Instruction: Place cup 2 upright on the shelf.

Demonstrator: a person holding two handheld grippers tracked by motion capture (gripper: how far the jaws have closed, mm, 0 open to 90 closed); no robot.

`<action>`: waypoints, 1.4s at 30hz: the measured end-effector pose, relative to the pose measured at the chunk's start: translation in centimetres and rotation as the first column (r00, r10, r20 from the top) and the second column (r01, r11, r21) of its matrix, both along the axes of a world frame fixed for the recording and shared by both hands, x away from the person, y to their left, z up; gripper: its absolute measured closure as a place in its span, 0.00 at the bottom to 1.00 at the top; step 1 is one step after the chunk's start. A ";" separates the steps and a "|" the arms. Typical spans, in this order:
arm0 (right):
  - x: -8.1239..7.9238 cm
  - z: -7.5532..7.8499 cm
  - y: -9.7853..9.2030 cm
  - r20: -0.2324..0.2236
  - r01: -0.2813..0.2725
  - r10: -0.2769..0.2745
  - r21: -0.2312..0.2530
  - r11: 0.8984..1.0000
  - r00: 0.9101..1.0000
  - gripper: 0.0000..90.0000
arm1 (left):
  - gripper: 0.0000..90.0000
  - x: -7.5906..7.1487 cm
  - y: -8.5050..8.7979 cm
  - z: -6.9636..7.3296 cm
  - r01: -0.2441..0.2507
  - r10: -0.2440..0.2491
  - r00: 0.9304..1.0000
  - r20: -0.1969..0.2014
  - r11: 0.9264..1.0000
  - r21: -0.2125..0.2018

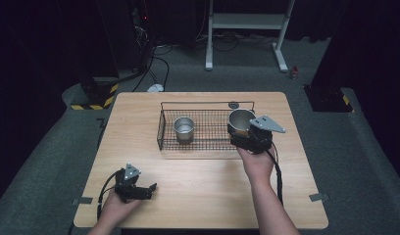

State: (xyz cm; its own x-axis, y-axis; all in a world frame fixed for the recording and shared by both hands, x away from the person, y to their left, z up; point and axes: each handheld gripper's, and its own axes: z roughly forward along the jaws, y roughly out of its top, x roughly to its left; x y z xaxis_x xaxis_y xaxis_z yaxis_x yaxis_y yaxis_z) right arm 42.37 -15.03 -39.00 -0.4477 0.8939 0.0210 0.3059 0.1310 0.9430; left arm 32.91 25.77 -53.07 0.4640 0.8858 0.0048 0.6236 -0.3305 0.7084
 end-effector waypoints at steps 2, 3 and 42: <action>0.3 0.1 0.1 0.000 0.003 -0.003 -0.004 1.000 1.000 0.15 | 0.00 0.0 0.0 0.0 -0.001 0.001 1.000 -0.001 1.000 -0.001; 0.5 0.1 0.2 0.002 0.006 -0.006 -0.007 1.000 1.000 0.15 | 0.00 0.0 0.0 0.0 0.000 0.000 1.000 0.001 1.000 -0.001; 6.3 -1.2 2.5 -0.064 0.049 -0.051 -0.026 0.998 0.997 0.15 | 0.00 0.0 -0.1 0.0 -0.002 0.002 1.000 -0.003 1.000 -0.001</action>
